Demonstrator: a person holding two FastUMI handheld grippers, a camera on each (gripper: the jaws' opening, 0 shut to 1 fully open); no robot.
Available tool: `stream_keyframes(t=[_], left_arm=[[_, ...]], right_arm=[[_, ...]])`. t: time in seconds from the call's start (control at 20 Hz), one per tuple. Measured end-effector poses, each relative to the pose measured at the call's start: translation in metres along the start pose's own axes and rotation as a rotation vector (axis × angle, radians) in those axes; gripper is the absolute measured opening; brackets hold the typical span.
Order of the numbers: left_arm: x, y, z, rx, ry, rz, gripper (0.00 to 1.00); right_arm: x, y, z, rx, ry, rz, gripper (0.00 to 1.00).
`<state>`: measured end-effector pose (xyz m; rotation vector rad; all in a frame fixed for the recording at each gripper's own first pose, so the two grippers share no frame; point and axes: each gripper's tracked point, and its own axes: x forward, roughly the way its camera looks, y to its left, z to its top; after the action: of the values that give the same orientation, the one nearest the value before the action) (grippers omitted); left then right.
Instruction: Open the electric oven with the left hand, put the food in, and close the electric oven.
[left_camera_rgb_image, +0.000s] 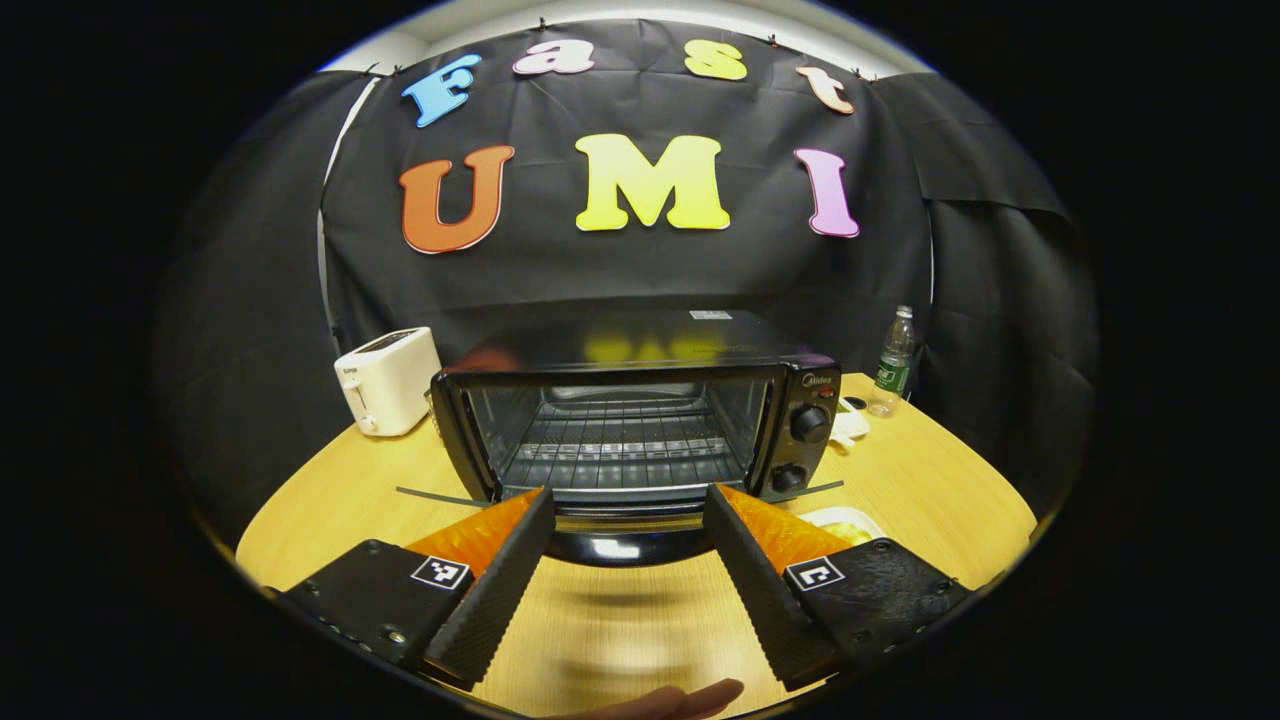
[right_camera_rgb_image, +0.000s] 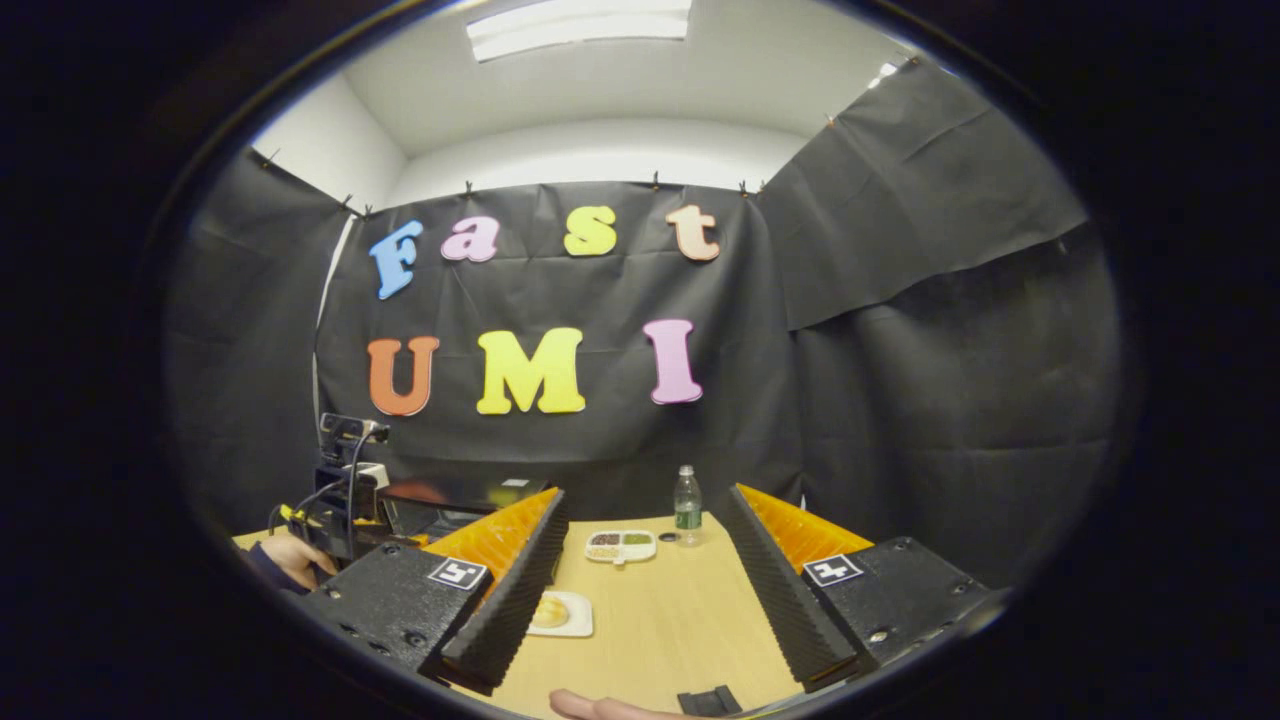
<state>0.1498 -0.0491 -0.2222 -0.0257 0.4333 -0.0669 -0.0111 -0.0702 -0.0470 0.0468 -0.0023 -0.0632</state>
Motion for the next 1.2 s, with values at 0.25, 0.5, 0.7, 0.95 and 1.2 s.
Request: stream_keyframes(t=[0.25,0.5,0.7,0.95,1.2], left_arm=[[-0.014,-0.002,-0.027,0.007,-0.065,0.009,0.99],[-0.018,-0.004,-0.054,-0.012,-0.061,0.005,0.97],[-0.02,-0.004,-0.077,-0.02,-0.034,0.002,0.97],[-0.012,-0.004,-0.12,-0.032,0.058,0.001,0.96],[-0.018,0.001,-0.123,-0.095,0.068,0.007,0.96]], right_arm=[[0.004,0.004,-0.009,0.009,0.03,0.012,0.96],[0.007,0.009,-0.017,0.015,0.049,0.023,0.96],[0.011,0.012,-0.023,0.009,0.058,0.028,0.96],[0.013,0.016,-0.034,0.007,0.089,0.037,0.96],[0.019,0.014,-0.043,0.001,0.103,0.035,0.96]])
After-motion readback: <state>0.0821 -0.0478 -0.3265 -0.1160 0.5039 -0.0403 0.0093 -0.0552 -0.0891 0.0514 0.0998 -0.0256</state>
